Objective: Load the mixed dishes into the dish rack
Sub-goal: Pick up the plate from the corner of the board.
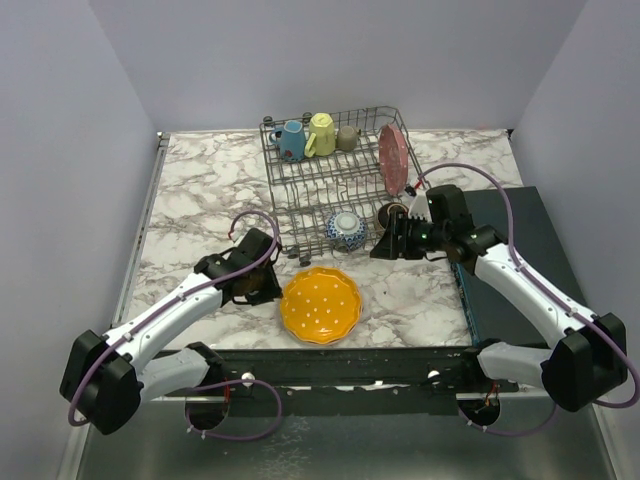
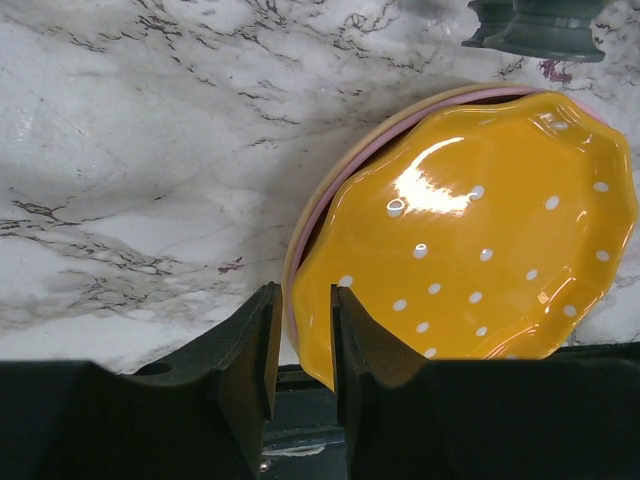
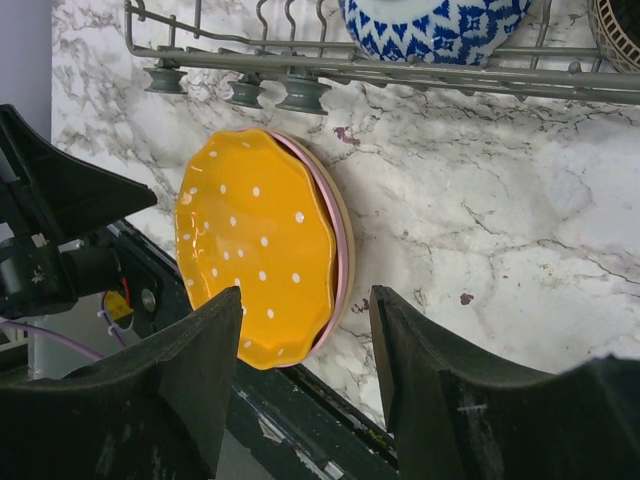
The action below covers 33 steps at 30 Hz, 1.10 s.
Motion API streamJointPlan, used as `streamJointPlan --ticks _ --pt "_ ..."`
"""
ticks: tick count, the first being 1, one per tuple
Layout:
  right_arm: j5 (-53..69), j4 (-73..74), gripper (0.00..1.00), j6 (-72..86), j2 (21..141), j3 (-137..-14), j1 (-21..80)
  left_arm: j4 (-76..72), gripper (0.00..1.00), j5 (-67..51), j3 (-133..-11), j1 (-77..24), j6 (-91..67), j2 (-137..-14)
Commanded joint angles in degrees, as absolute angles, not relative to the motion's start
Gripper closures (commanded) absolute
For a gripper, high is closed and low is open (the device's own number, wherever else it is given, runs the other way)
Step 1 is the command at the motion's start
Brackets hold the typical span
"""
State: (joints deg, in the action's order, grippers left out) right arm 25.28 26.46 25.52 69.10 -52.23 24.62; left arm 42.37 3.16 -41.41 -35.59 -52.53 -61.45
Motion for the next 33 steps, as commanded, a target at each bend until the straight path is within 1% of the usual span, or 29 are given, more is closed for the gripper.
streamJointPlan --ticks 1,10,14,19,24,33 --pt "26.78 25.74 0.41 25.98 67.83 -51.30 24.98 40.38 0.68 0.74 -40.00 -35.31 -52.41 -62.81" --pt "26.57 25.93 0.41 26.33 67.00 -50.57 25.15 38.04 0.71 0.08 -38.46 -35.42 -52.39 -65.10" --pt "26.55 25.97 0.41 26.63 66.75 -49.88 25.21 36.81 0.75 -1.77 -38.23 -35.51 -52.05 -65.93" --pt "26.38 26.18 0.41 27.09 66.17 -49.26 25.48 35.88 0.84 -2.58 -38.21 -35.60 -51.20 -67.24" --pt "25.93 26.39 0.41 27.31 65.82 -48.90 25.66 35.01 0.90 -3.06 -38.16 -35.77 -50.46 -68.32" --pt "25.93 26.28 0.41 27.60 66.29 -48.69 26.02 33.14 0.93 -4.22 -38.12 -36.30 -50.01 -70.17"
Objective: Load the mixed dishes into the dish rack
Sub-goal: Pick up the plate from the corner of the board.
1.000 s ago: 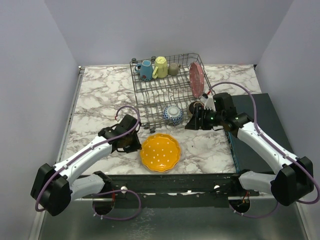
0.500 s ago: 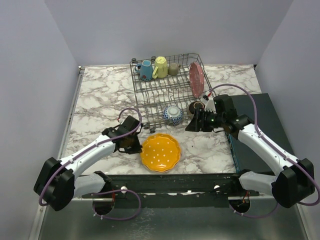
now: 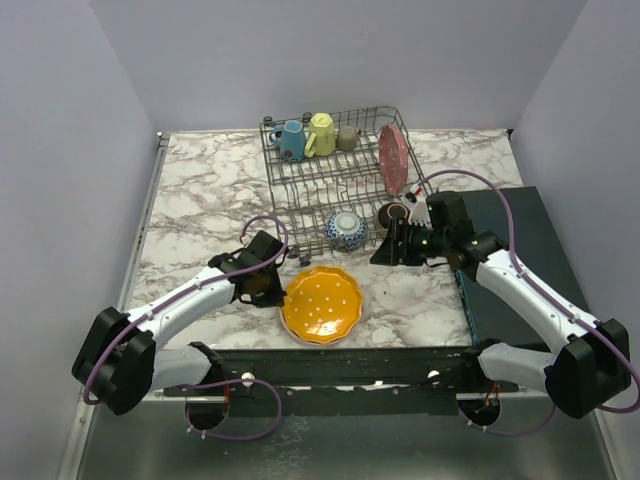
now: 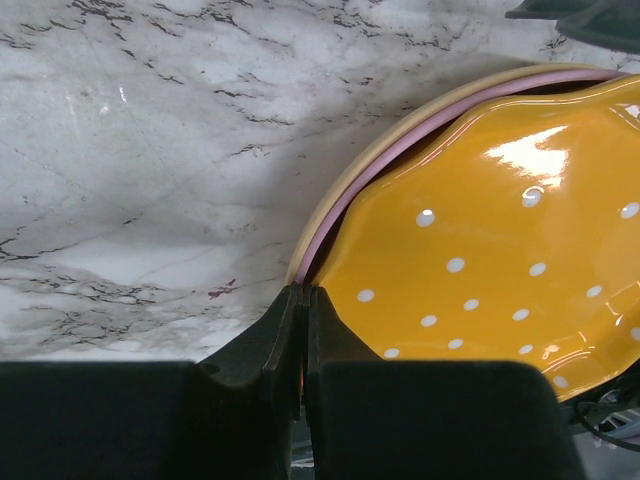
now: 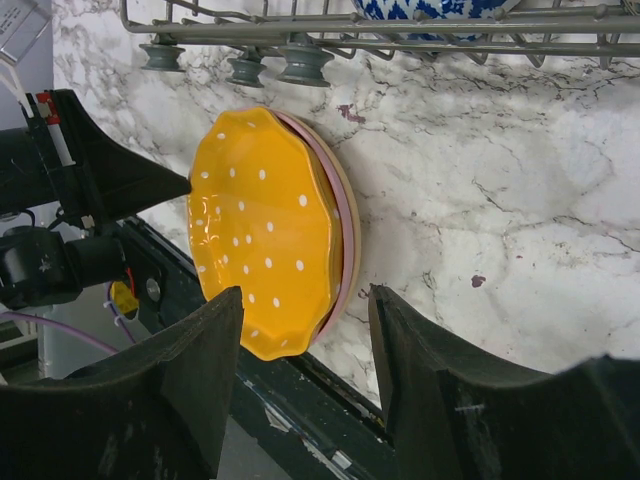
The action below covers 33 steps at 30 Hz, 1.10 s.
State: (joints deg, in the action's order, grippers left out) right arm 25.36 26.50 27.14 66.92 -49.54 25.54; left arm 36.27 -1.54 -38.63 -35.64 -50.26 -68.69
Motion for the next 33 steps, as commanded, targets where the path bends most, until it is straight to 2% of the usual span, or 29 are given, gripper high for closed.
streamJointPlan --ticks 1,33 --pt "25.95 26.28 0.42 27.63 66.33 -48.62 26.08 32.92 0.93 -4.30 -38.06 -36.38 -50.09 -70.38" --pt "25.09 28.54 0.42 29.30 68.59 -45.49 32.21 28.65 0.93 -6.42 -36.34 -37.99 -50.35 -73.60"
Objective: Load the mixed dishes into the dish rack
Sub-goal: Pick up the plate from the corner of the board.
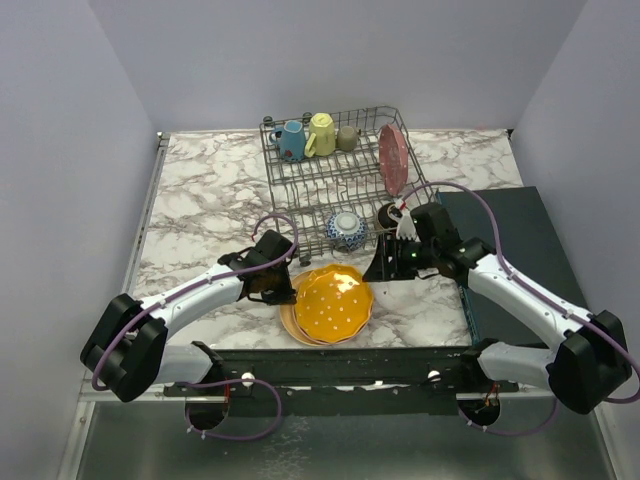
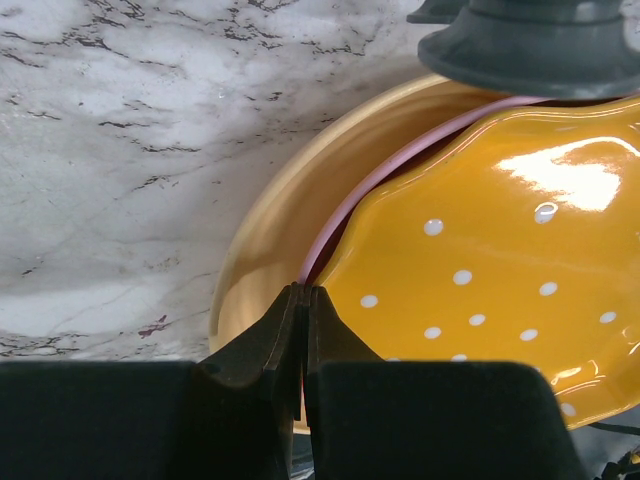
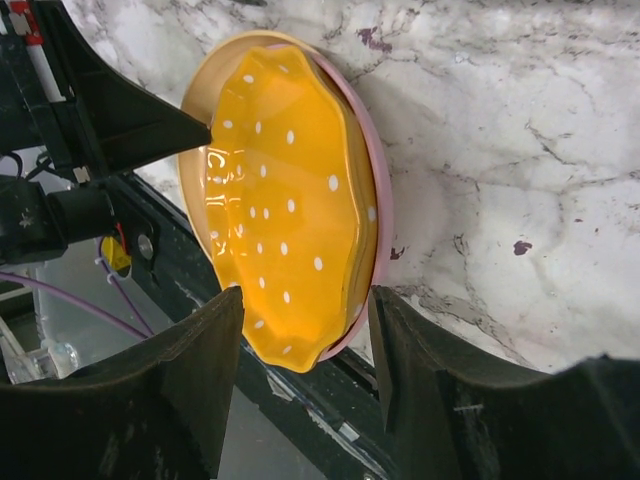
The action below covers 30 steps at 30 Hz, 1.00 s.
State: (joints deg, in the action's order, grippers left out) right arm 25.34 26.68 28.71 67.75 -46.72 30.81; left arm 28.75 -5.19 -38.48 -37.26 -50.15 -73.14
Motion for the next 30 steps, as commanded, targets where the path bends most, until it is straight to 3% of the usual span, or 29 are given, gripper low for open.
streamJointPlan --ticks 1,30 --pt "24.82 28.57 0.42 29.50 68.69 -45.25 32.56 28.65 0.93 -6.41 -36.24 -38.09 -50.38 -73.36" --pt "24.26 19.86 0.42 35.97 74.41 -41.39 40.76 28.34 0.93 -7.45 -35.79 -38.99 -50.61 -71.58"
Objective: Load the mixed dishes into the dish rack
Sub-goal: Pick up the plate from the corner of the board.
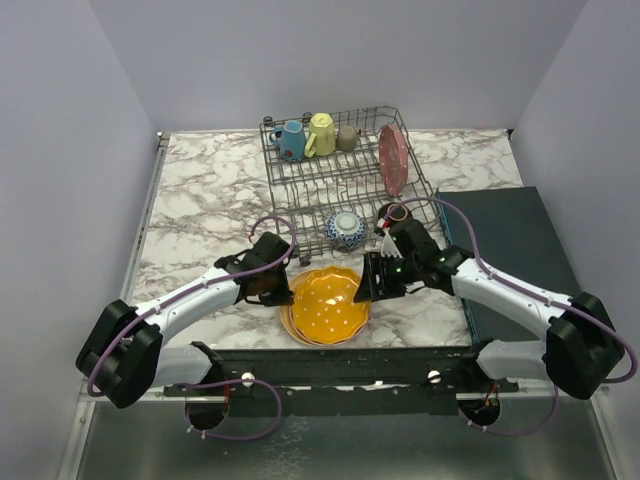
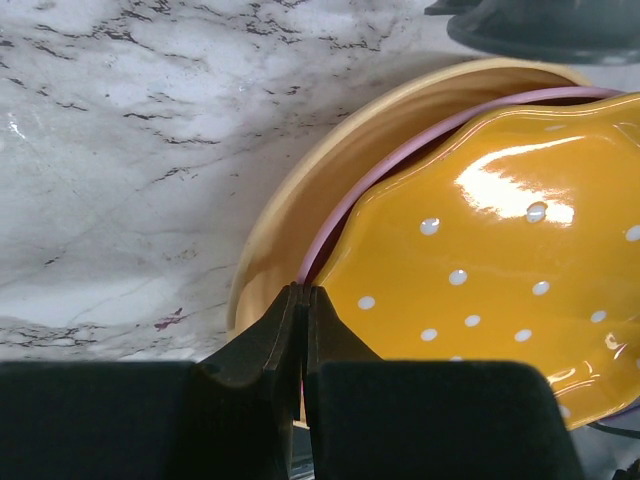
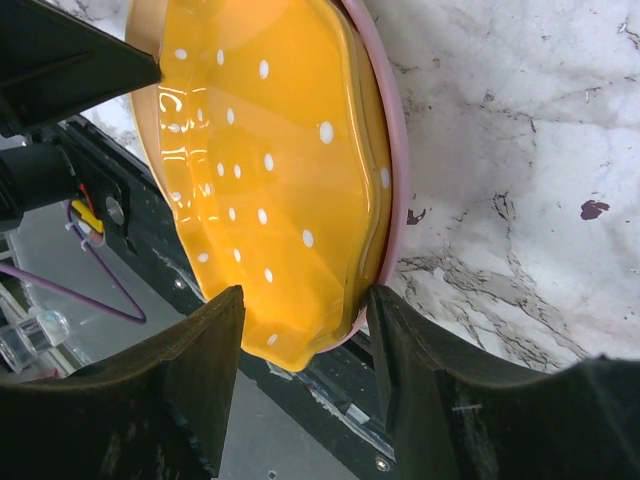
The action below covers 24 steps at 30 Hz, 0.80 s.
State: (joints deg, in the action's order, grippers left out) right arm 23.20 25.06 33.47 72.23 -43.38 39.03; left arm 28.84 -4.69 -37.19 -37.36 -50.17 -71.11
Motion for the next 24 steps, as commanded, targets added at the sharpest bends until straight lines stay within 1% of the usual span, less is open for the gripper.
streamJointPlan --ticks 1,9,24 --pt "24.24 19.23 0.43 36.30 74.60 -41.08 40.91 28.35 0.93 -7.47 -35.73 -39.04 -50.61 -71.60" --pt "24.09 15.83 0.43 38.15 76.87 -39.51 41.82 27.93 0.94 -8.04 -35.92 -39.53 -50.84 -71.97" --pt "21.64 15.82 0.43 38.32 78.13 -39.14 42.89 26.76 0.93 -9.71 -38.03 -42.35 -50.94 -73.52"
